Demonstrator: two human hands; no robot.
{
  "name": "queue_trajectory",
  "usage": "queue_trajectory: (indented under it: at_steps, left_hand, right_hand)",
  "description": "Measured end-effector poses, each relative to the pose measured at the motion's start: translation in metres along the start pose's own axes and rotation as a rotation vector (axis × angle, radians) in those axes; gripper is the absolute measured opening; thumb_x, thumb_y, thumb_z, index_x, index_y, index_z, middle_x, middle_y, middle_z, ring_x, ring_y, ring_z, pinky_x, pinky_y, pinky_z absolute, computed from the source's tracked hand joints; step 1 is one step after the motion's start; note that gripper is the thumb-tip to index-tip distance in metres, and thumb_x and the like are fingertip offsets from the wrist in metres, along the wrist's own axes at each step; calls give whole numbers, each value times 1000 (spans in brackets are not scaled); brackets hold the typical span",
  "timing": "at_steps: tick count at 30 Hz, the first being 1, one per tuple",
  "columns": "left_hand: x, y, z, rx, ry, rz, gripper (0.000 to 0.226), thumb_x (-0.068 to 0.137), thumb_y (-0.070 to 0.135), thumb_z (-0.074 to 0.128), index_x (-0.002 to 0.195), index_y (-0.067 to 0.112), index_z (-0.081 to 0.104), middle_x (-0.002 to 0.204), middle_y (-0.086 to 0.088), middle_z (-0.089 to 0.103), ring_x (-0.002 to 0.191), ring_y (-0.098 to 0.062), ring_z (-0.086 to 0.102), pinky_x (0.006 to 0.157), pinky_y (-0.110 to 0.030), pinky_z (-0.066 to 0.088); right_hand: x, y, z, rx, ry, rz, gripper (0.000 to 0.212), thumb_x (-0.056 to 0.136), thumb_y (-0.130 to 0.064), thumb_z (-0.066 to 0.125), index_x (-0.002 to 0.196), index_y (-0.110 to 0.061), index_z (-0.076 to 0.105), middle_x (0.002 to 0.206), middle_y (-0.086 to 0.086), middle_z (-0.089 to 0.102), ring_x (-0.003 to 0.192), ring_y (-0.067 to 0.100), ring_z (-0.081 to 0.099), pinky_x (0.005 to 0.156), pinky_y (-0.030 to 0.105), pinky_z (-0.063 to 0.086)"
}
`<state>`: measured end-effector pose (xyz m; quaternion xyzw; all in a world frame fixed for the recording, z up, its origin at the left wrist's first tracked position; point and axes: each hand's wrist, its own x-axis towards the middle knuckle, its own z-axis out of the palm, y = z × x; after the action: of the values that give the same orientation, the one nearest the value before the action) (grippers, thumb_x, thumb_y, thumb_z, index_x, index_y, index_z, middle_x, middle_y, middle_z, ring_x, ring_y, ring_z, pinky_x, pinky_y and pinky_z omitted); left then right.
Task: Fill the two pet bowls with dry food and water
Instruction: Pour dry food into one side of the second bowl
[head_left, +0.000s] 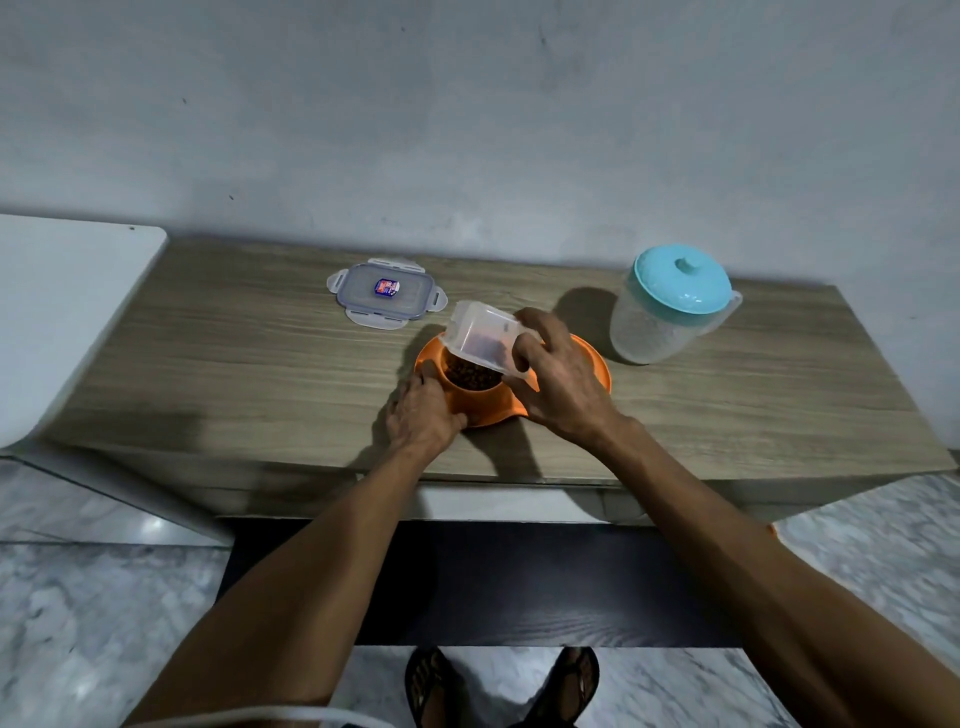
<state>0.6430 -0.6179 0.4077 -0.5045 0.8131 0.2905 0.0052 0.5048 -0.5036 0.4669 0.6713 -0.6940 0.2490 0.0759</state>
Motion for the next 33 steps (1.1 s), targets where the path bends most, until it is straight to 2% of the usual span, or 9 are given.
queue_trajectory:
  at_steps: [7,12,16,20,22,24,26,30,33]
  left_hand:
    - [2,2,1,6,-13,-31,105,72,41,81,152,21,15,147,-13,43,137,-35,41,110,-51,37]
    - [1,2,2,4,-13,-29,106,72,41,82,152,22,15,150,-11,41,137,-34,41,110,-50,38]
    - [0,3,1,-8,15,5,99,73,38,81,150,18,23,150,-11,41,137,-33,41,111,-48,37]
    - [-3,1,3,-9,27,34,98,70,40,82,148,17,27,148,-10,43,135,-32,42,109,-47,39]
    - [-4,-2,4,-15,28,36,101,69,44,83,148,18,26,148,-9,43,136,-31,42,109,-48,39]
    - [-3,-3,4,-12,41,42,103,68,45,83,148,17,25,148,-10,43,135,-32,42,108,-49,39]
    - [-2,-2,4,-11,46,51,104,69,46,83,149,16,24,148,-11,43,135,-32,42,107,-48,40]
    - [-6,-5,9,1,35,51,108,70,48,81,152,16,19,152,-9,37,138,-31,38,107,-48,39]
    - [-5,-5,12,-1,38,37,109,71,48,81,153,18,16,154,-8,35,140,-31,36,107,-48,39]
  right_hand:
    - [-2,-3,-4,-79,0,-34,27,79,-6,76,88,-3,52,129,29,52,116,41,53,84,39,51]
    - [-3,-4,-5,-103,22,-73,26,80,-7,76,88,-2,52,129,28,53,117,39,52,85,39,51]
    - [-2,1,-4,-3,70,6,31,78,-7,76,89,-6,46,132,25,50,117,37,51,87,35,47]
    - [6,10,-4,152,216,246,28,77,-12,76,88,-4,52,128,17,51,114,26,52,86,22,41]
    - [14,11,-5,252,300,408,28,76,-16,76,88,-8,52,116,10,54,104,16,51,78,25,46]
    - [27,13,-6,373,367,578,27,78,-19,75,89,-13,51,101,5,54,93,13,50,69,26,46]
    - [40,24,-3,482,396,752,27,79,-23,73,92,-16,51,93,-1,54,90,15,52,71,26,45]
    - [62,50,16,731,401,1027,24,80,-28,70,94,-25,51,95,-1,56,89,21,62,83,44,58]
    - [78,71,34,846,375,1177,16,88,-16,66,97,-18,53,97,7,60,85,21,64,79,43,61]
